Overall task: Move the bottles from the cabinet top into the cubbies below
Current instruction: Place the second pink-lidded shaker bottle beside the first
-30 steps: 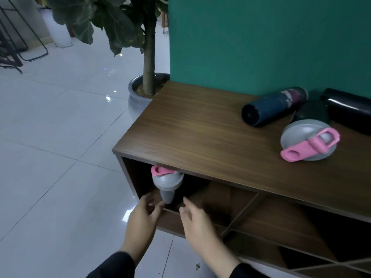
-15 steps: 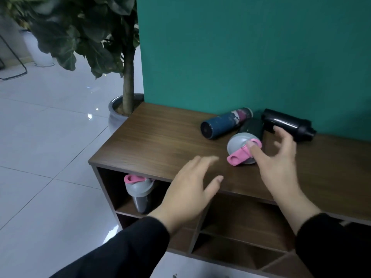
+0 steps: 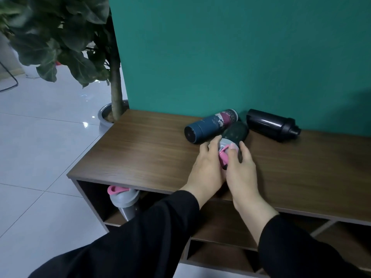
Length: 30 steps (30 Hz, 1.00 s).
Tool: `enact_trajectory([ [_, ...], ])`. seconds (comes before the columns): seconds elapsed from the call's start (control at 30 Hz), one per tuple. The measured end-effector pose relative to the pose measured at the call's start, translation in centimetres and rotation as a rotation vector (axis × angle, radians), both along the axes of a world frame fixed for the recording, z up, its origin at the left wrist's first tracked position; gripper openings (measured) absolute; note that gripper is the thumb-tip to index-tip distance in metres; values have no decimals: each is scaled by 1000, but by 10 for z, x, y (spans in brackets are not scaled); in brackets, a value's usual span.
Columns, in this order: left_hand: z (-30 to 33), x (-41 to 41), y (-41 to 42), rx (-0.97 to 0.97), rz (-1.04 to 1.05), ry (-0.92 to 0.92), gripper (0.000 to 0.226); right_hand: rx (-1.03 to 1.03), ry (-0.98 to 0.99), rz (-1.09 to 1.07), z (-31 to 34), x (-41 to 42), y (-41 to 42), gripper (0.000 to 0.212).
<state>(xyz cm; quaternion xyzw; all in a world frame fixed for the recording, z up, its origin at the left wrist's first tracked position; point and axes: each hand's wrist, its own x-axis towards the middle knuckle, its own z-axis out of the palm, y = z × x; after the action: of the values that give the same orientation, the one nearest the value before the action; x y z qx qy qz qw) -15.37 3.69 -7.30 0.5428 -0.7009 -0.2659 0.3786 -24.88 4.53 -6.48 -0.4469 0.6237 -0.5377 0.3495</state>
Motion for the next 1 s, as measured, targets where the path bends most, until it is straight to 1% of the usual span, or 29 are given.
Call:
enact_trajectory([
  [0.07, 4, 1, 11, -67, 58, -3, 74, -29, 43, 12, 3, 8, 18, 63],
  [0.1, 7, 5, 19, -90, 85, 17, 73, -56, 68, 23, 5, 11, 28, 60],
  [0.2, 23, 32, 51, -89, 138, 147, 86, -169, 142, 112, 14, 20, 69, 52],
  [0.27, 36, 60, 79, -112, 139, 216, 94, -289, 260, 203, 18, 22, 95, 54],
  [0.3, 44, 76, 95, -140, 132, 202, 95, -348, 350, 258, 20, 23, 107, 60],
  [0.37, 60, 109, 126, -174, 96, 99, 93, -461, 524, 375, 20, 25, 123, 79],
  [0.43, 76, 140, 158, -162, 54, 16, 89, -544, 634, 448, 17, 31, 135, 87],
  [0.5, 84, 165, 186, -125, -6, -35, 91, -586, 662, 457, 10, 46, 149, 89],
  [0.57, 79, 183, 204, -102, -57, -149, 93, -589, 635, 481, -5, 64, 164, 86],
  [0.6, 73, 188, 208, -83, -70, -213, 94, -556, 608, 509, -17, 73, 170, 83],
  [0.67, 53, 193, 211, -30, -73, -292, 98, -400, 519, 575, -43, 87, 176, 82],
  [0.73, 27, 194, 207, 36, -70, -330, 103, -246, 467, 626, -71, 92, 172, 86],
  [0.83, -15, 187, 194, 96, -38, -341, 102, -77, 454, 689, -107, 93, 160, 92],
  [0.9, -38, 174, 178, 127, 57, -316, 103, 48, 310, 646, -129, 94, 152, 90],
  [0.93, -47, 166, 168, 141, 110, -302, 103, 97, 222, 598, -136, 97, 149, 84],
  [1.0, -66, 151, 146, 172, 187, -273, 99, 165, 129, 482, -143, 103, 141, 71],
])
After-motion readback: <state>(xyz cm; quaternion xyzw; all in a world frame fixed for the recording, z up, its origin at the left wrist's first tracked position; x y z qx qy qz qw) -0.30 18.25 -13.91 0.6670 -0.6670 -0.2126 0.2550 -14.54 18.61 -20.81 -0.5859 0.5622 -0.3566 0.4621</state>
